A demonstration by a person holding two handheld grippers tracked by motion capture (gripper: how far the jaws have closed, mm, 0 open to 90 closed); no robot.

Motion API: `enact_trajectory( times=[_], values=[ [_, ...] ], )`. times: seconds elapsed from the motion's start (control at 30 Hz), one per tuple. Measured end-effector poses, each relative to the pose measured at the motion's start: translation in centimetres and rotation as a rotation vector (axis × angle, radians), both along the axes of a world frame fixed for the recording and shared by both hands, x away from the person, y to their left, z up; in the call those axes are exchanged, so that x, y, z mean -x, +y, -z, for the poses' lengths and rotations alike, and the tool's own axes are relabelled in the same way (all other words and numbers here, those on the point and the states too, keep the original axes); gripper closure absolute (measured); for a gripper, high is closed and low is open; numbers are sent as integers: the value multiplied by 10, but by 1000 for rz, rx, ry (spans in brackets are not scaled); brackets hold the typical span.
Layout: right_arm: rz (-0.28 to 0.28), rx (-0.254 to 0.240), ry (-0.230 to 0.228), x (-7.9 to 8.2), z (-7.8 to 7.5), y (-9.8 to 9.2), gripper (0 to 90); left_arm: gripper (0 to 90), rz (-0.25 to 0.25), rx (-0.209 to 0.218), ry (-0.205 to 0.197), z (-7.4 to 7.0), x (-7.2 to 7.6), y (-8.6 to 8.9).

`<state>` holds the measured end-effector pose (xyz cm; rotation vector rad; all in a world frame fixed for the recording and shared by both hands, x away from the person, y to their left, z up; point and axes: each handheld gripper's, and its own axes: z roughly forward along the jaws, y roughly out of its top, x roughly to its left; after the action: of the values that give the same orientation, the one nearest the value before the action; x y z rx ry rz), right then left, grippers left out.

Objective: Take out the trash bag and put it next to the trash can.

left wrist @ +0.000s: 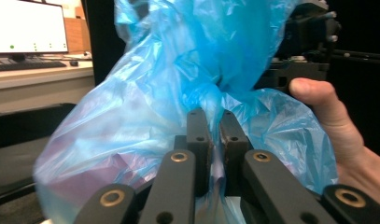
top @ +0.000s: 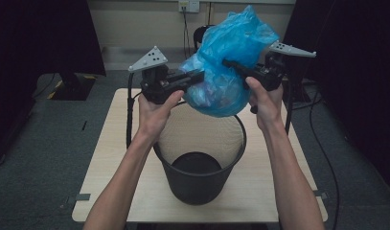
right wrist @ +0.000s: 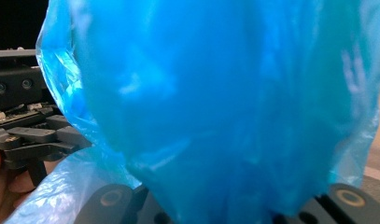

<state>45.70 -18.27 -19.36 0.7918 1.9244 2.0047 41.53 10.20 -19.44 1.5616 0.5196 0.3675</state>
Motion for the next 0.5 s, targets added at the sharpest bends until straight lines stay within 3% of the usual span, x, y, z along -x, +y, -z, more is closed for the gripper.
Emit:
enact_trajectory(
  times=[0.13,0.27,0.4,0.5],
  values=[
    [33,-8,-10,-3,-2,-5,858,827,1,25,40,2,-7,-2],
    [70,-14,-3,-10,3,-9,858,533,-15,32,68,7,-9,-5],
    [104,-13,0,-17,4,-13,858,403,-19,42,74,7,-8,-2],
    [124,-8,5,-21,5,-15,858,356,-19,29,76,8,-6,-1]
  ],
)
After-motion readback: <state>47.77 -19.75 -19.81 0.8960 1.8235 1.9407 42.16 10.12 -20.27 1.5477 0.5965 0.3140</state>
